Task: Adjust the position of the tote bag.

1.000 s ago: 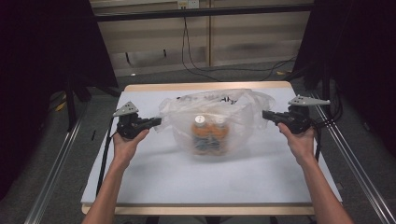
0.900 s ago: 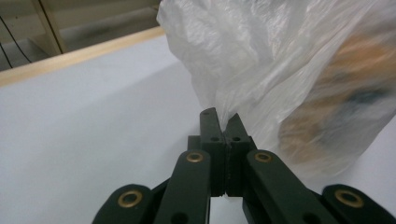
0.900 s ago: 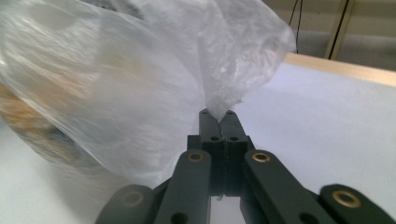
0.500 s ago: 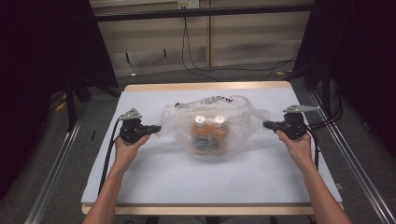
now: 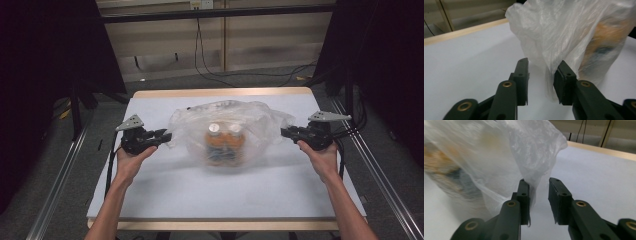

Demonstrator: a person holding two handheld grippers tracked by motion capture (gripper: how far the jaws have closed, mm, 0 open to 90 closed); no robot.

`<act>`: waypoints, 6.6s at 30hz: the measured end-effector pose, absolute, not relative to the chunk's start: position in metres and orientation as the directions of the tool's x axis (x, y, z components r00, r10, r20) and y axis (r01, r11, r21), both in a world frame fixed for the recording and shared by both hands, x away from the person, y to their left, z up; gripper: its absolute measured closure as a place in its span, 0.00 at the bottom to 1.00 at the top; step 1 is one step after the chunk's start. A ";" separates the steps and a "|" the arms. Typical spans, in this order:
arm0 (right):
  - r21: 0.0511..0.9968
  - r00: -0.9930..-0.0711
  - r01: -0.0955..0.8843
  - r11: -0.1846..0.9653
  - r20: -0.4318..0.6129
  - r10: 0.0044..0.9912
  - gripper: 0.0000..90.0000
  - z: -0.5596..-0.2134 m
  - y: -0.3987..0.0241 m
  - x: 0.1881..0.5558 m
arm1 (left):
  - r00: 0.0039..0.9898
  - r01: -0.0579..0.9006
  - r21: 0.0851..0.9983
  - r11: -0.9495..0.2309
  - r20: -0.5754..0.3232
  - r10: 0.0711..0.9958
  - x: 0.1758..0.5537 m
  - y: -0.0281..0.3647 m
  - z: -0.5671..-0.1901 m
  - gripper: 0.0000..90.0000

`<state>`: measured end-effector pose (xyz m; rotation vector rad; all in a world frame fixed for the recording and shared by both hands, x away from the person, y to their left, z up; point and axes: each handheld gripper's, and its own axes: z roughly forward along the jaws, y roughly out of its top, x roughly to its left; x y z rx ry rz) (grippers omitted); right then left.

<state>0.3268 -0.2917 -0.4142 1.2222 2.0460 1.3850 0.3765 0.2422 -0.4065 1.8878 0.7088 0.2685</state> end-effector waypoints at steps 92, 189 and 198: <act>0.766 -0.832 0.430 0.478 0.132 0.538 1.00 -0.451 -0.183 0.326 | 0.975 0.177 0.727 -0.663 -0.037 0.219 0.354 0.122 -0.449 1.00; 0.786 -0.736 0.494 0.371 0.151 0.660 0.99 -0.429 -0.207 0.396 | 0.905 0.326 0.711 -0.622 -0.045 0.423 0.416 0.148 -0.438 1.00; 0.738 -0.721 0.524 0.425 0.120 0.682 0.86 -0.457 -0.208 0.394 | 0.895 0.353 0.690 -0.632 -0.052 0.443 0.415 0.151 -0.464 0.99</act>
